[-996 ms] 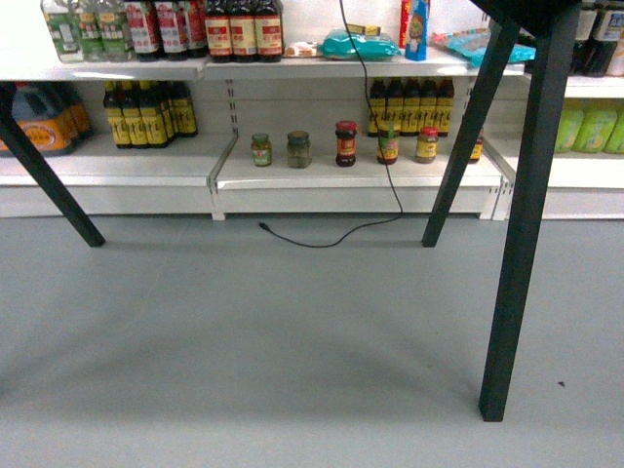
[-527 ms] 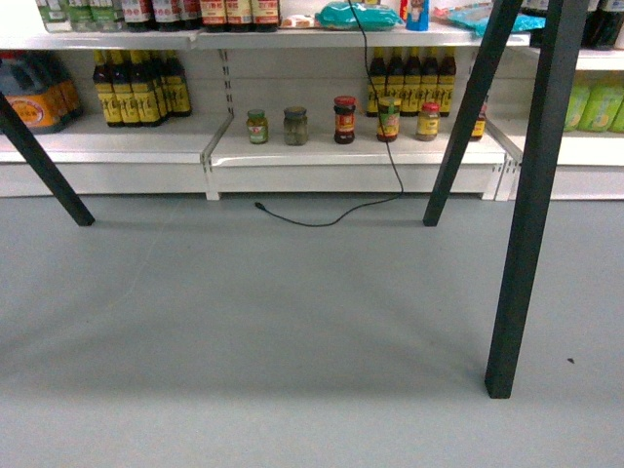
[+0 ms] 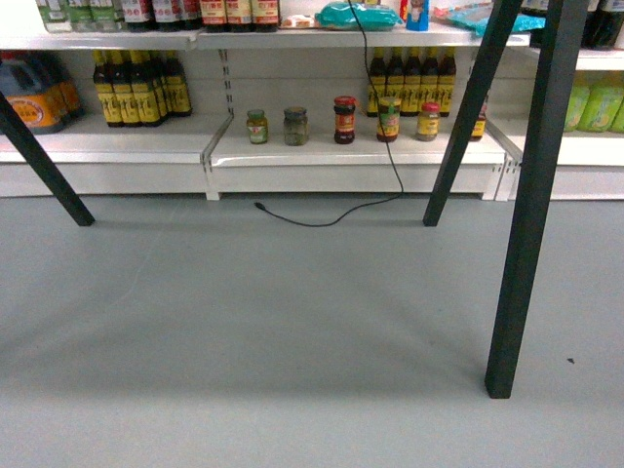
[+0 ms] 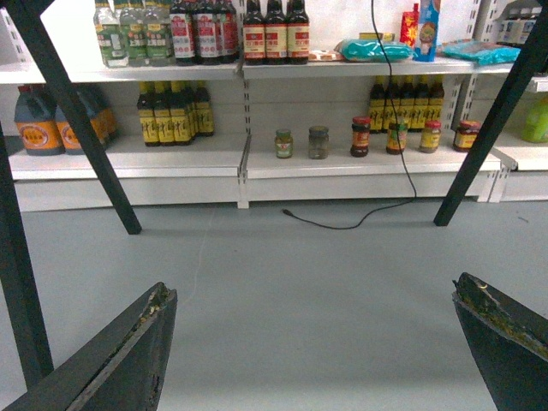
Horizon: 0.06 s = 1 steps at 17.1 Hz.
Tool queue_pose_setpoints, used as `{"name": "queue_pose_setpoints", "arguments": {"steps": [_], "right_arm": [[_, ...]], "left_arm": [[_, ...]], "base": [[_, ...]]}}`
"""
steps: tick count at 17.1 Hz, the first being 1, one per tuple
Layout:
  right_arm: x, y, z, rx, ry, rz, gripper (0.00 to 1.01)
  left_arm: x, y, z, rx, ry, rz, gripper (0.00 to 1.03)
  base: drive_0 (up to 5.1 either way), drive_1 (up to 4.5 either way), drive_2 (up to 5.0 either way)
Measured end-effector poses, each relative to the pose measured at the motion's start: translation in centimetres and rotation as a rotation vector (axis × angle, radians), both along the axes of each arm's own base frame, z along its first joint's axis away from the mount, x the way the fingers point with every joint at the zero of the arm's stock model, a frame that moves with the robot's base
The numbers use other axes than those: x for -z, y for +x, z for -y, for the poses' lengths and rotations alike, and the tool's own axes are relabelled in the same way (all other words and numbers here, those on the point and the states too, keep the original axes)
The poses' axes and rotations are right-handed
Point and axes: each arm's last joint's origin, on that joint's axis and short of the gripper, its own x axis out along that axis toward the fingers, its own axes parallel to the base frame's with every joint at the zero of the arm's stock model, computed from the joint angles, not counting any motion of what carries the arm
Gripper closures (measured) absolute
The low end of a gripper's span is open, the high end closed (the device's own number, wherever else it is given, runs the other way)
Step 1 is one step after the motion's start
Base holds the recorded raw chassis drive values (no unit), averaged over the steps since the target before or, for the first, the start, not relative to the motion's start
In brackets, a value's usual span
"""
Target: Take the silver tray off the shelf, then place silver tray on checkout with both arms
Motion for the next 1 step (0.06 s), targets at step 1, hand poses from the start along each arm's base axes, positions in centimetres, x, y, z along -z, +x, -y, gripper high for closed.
{"name": "queue_pose_setpoints", "arguments": {"steps": [1], "right_arm": [[0.00, 0.00, 0.00, 0.000, 0.000, 0.000, 0.03]], "left_arm": [[0.00, 0.00, 0.00, 0.000, 0.000, 0.000, 0.05]], "base": [[0.0, 0.00, 0.0]]}}
